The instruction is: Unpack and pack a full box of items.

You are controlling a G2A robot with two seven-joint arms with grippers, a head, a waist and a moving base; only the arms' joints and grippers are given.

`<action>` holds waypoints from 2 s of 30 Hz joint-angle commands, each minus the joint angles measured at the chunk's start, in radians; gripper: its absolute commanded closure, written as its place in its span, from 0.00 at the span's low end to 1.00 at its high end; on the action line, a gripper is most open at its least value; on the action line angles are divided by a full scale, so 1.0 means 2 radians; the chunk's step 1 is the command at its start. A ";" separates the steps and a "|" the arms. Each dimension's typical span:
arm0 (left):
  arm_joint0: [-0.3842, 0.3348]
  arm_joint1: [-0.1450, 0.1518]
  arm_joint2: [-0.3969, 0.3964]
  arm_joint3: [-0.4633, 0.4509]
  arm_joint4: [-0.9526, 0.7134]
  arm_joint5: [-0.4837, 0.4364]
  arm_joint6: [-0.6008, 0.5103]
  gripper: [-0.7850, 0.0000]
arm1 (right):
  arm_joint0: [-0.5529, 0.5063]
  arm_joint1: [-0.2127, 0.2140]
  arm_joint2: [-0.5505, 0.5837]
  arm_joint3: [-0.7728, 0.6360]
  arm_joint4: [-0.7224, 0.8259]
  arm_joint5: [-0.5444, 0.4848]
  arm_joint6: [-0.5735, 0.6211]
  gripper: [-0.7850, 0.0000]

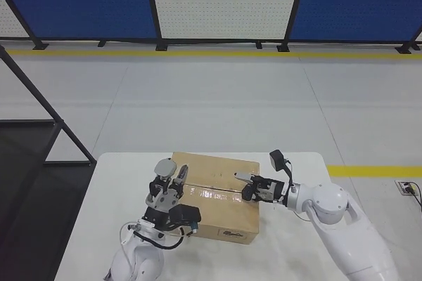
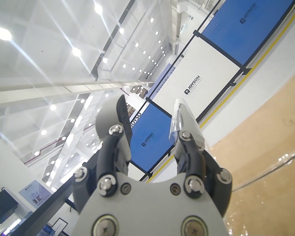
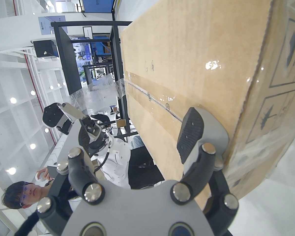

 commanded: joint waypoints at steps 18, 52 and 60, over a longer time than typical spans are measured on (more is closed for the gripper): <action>0.000 -0.005 0.008 0.006 0.034 -0.015 0.007 0.34 | 0.002 -0.001 -0.003 0.001 0.001 0.001 -0.002 0.00; 0.003 -0.015 0.008 0.009 0.043 -0.016 0.009 0.34 | -0.007 0.001 0.002 -0.007 0.002 -0.007 -0.005 0.00; 0.014 -0.013 -0.011 -0.001 0.035 -0.017 0.016 0.34 | -0.014 0.001 0.008 -0.027 0.009 -0.024 -0.010 0.00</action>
